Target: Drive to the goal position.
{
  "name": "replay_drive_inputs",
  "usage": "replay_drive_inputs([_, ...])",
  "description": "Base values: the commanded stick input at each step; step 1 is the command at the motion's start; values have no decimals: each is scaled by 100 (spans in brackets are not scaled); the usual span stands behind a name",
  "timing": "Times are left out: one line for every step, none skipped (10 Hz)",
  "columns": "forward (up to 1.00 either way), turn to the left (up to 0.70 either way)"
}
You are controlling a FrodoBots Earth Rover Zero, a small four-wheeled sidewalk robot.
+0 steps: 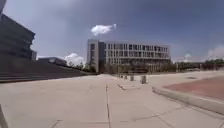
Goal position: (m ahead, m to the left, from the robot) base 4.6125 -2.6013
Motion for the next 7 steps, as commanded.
replay_drive_inputs([70, 2])
replay_drive_inputs([70, 2])
replay_drive_inputs([70, 2])
replay_drive_inputs([70, 2])
replay_drive_inputs([70, 2])
replay_drive_inputs([70, 2])
replay_drive_inputs([70, 2])
